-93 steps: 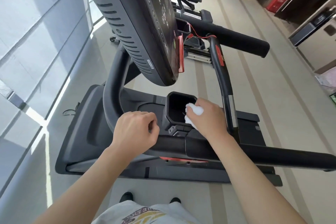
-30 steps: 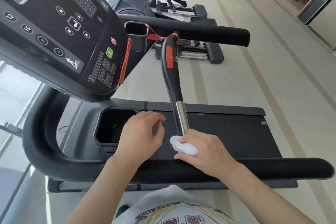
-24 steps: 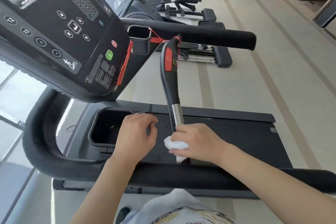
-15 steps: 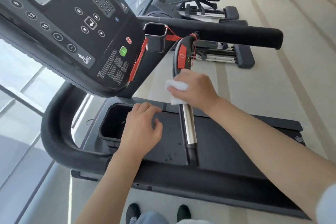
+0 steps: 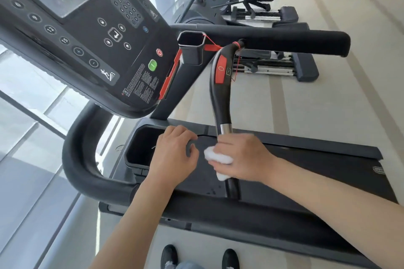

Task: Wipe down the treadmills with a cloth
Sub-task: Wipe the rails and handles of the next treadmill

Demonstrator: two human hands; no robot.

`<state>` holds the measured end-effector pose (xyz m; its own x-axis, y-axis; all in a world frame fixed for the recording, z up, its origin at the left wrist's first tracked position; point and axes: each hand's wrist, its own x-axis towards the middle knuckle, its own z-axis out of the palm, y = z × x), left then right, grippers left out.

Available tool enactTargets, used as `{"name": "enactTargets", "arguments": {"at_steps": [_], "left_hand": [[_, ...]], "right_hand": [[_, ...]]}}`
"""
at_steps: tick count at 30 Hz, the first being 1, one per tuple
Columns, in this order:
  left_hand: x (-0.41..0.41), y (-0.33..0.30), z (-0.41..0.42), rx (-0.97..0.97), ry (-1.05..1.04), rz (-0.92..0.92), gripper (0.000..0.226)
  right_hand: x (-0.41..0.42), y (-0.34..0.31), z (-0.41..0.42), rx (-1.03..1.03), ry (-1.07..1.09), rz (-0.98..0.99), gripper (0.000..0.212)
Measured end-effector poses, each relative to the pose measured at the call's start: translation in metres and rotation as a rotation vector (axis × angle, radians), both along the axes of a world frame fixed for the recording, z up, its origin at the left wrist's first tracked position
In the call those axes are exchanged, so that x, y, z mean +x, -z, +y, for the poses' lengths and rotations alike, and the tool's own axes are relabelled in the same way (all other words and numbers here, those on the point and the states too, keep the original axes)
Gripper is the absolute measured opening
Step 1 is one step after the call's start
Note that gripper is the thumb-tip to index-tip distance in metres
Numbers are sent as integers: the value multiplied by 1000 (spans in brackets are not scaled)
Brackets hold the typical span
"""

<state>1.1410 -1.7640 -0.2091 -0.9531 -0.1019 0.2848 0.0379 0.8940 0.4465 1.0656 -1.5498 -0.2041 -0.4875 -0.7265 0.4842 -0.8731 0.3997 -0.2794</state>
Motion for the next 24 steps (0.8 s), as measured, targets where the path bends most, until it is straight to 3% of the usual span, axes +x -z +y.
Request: {"name": "enactTargets", "arguments": {"at_steps": [3, 6, 17, 24], "left_hand": [[0, -2, 2, -53, 10, 2, 17], [0, -1, 1, -65, 1, 11, 15], [1, -4, 3, -53, -8, 4, 22], [5, -8, 11, -79, 18, 105, 18]], "right_hand": [[15, 12, 25, 63, -119, 52, 30], [-7, 9, 15, 16, -100, 79, 30], [-134, -33, -58, -399, 444, -314, 35], [-76, -15, -28, -365, 416, -336, 28]]}}
